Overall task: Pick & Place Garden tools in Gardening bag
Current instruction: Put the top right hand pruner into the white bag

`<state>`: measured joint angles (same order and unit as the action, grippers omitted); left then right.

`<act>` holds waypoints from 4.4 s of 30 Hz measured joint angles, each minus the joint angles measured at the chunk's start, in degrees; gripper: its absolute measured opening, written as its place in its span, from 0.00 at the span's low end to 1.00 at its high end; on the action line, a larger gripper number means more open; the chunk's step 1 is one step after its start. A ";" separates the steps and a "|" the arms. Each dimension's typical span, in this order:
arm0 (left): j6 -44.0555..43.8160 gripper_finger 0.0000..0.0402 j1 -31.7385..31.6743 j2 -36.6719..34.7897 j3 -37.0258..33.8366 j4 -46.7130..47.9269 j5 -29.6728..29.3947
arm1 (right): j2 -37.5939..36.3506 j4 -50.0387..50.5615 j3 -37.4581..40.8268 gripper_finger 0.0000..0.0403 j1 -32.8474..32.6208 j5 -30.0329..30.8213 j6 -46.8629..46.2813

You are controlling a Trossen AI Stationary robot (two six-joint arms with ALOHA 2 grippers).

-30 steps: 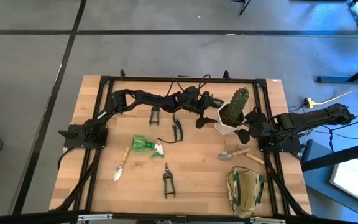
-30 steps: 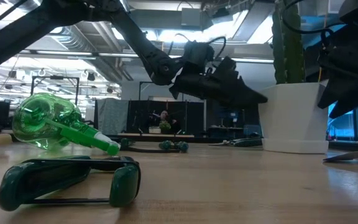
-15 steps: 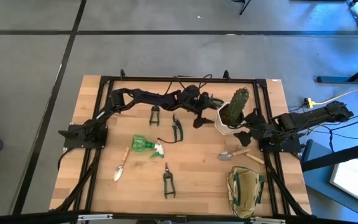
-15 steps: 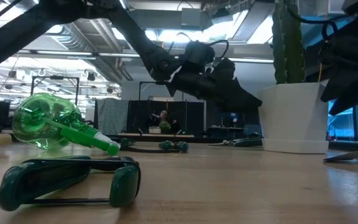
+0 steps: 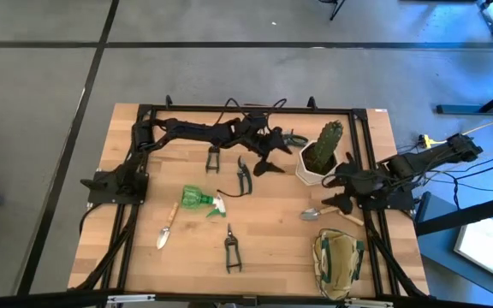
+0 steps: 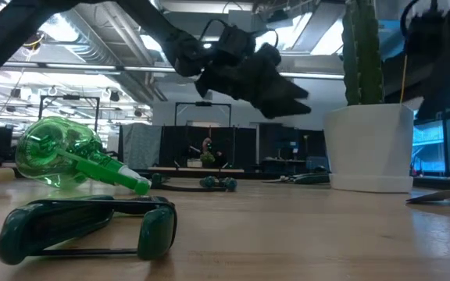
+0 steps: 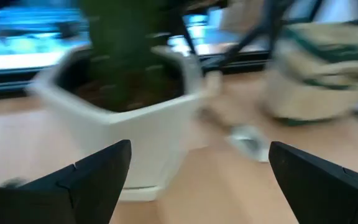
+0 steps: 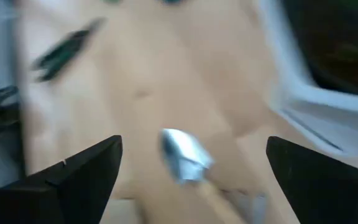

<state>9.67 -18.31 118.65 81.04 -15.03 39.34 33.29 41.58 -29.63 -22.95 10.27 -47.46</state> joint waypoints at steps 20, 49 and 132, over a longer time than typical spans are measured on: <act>-9.07 0.94 8.32 -2.77 -1.02 -1.05 41.15 | 1.77 -37.61 -0.06 0.99 -7.10 -19.89 27.13; -13.44 0.94 7.20 -2.66 -1.04 -8.24 30.43 | 2.37 -43.08 -0.04 0.99 -9.63 -12.45 32.84; 4.02 0.53 -15.29 10.95 33.16 34.05 -7.47 | 8.49 -20.78 -0.02 0.80 -13.65 0.45 -5.87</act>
<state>13.69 -33.59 129.60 114.20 19.02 31.86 41.78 20.80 -29.65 -36.60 10.72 -53.33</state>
